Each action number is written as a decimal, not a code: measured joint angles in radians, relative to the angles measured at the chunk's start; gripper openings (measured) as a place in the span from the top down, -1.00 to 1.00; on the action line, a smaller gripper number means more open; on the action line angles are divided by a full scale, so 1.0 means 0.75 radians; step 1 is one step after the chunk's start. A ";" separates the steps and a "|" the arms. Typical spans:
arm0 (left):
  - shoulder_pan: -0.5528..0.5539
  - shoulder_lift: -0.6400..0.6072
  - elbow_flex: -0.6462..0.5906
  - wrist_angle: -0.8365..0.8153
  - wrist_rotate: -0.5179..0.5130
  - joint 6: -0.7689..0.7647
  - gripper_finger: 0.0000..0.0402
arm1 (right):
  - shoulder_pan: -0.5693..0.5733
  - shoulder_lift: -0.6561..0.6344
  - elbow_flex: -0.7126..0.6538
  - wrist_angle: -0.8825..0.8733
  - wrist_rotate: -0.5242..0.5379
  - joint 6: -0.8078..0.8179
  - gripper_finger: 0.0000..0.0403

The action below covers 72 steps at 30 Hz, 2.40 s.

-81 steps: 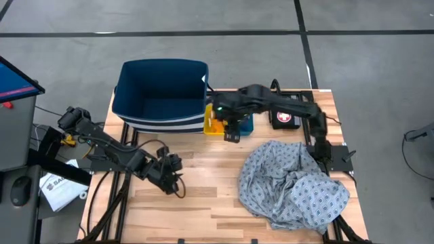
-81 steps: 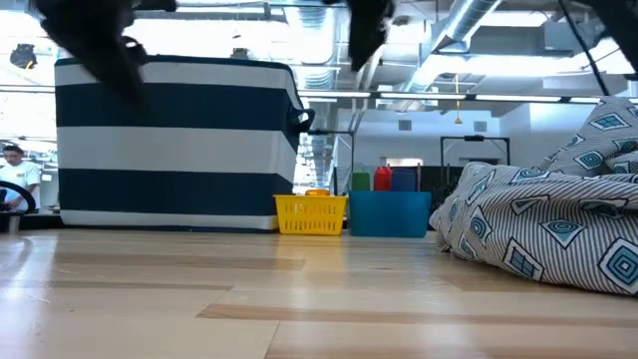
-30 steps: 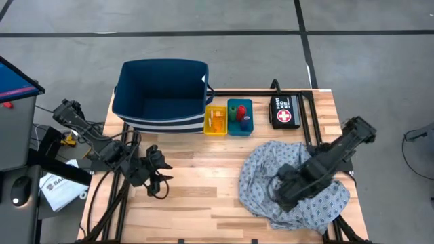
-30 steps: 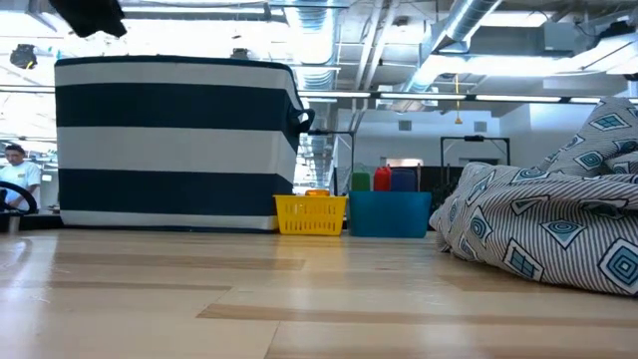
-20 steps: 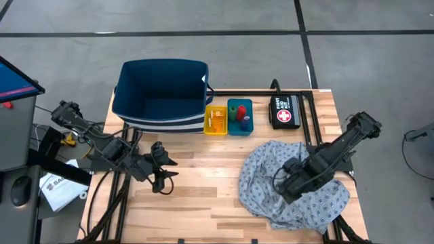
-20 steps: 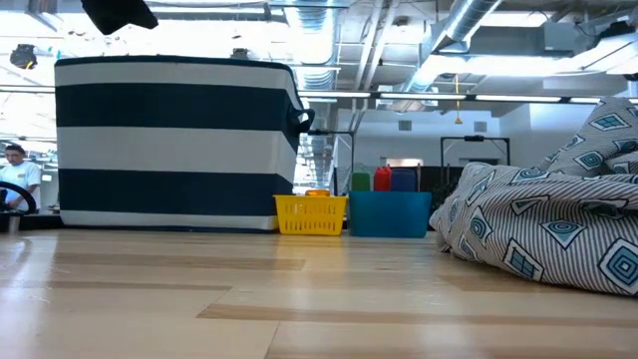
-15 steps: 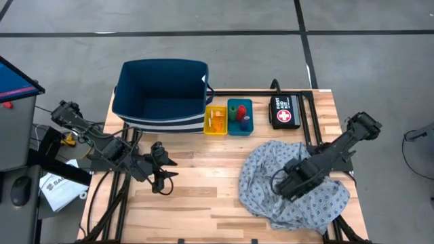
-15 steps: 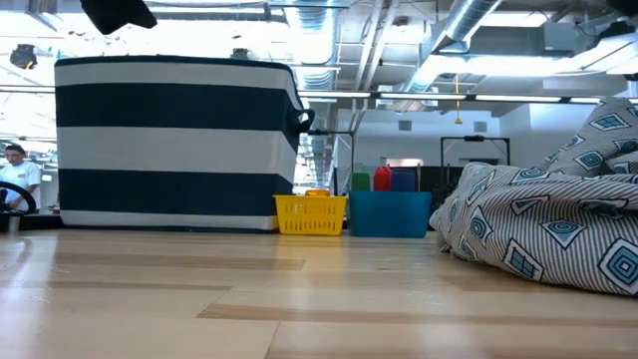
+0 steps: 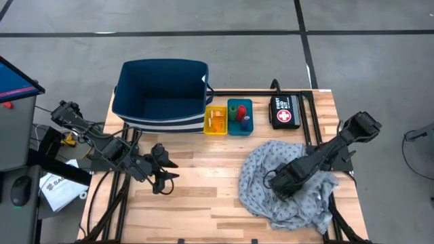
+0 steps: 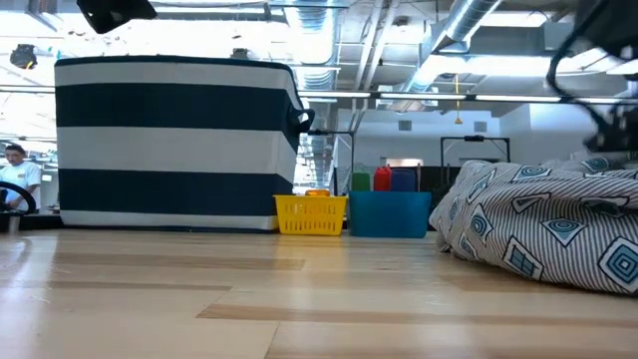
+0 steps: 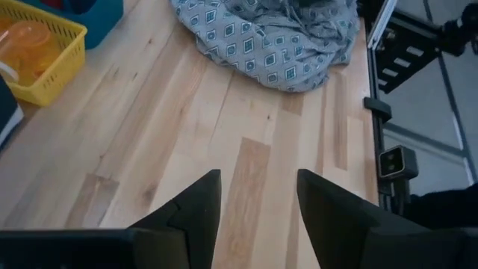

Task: Pick & place medical supplies in basket/bin
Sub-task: Put the blue patient gown into the left blue bin

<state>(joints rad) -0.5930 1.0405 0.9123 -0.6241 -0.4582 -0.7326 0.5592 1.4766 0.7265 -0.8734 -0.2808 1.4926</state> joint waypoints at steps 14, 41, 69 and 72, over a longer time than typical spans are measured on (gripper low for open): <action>0.018 0.000 0.000 0.006 0.030 -0.140 0.16 | -0.210 0.003 -0.071 0.555 0.240 -0.230 0.52; -0.050 0.004 0.000 0.210 0.084 -0.063 0.00 | -0.413 0.002 0.642 1.231 0.449 -0.594 0.98; 0.329 0.348 0.001 1.253 0.469 0.349 -0.31 | -0.473 0.354 1.028 1.512 0.335 -0.788 0.97; 0.342 0.291 0.001 1.216 0.468 0.369 0.02 | -0.471 0.352 1.073 1.499 0.342 -0.877 0.89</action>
<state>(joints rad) -0.3363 1.2590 0.9131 0.2879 -0.1070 -0.4559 0.2062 1.7402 1.5312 0.2508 -0.0242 0.8348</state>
